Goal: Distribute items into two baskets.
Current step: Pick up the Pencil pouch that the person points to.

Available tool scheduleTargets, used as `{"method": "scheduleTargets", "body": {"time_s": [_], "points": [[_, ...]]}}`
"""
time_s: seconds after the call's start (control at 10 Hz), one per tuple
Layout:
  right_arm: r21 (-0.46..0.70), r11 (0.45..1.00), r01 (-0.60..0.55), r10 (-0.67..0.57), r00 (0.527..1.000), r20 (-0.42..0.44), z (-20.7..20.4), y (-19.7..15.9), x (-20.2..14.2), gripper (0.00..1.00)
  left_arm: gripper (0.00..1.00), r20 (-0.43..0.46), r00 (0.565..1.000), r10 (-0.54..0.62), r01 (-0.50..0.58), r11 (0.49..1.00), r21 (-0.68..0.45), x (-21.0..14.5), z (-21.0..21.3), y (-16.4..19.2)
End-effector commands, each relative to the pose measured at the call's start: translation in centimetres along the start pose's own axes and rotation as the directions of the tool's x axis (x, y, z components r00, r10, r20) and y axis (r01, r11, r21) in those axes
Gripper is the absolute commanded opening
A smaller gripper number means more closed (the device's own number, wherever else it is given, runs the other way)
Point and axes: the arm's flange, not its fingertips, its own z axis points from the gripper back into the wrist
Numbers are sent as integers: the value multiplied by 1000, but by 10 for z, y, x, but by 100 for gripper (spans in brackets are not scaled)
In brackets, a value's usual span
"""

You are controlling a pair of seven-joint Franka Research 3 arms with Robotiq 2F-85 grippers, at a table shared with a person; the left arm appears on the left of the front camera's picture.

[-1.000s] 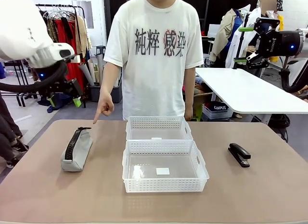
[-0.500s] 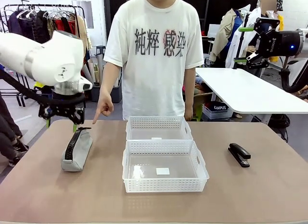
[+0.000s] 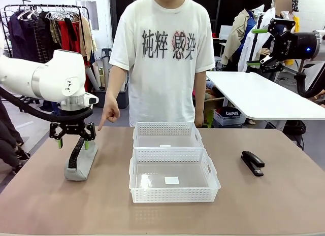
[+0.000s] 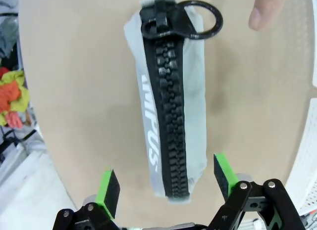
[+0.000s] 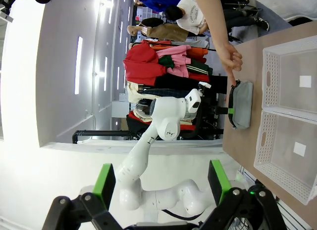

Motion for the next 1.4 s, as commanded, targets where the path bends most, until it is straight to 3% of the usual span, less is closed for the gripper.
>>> {"method": "scheduleTargets", "body": {"time_s": [0.0,0.4,0.5,0.9,1.0,1.3], "points": [[0,1000,0,0,1000,0,0,1,0,100,100,57,997,-47,50,998,-43,-2,-12,5],[0,1000,0,0,1000,0,0,1,0,100,100,84,995,-45,52,995,-87,3,-25,1],[0,1000,0,0,1000,0,0,1,0,100,90,94,994,-48,56,995,-86,3,-26,1],[0,1000,0,0,1000,0,0,1,0,100,11,88,996,-27,34,997,-73,5,-23,6],[0,1000,0,0,1000,0,0,1,0,100,0,90,996,-26,33,997,-71,4,-22,6],[0,1000,0,0,1000,0,0,1,0,100,0,98,994,-36,42,997,-57,-5,-8,1]]}}
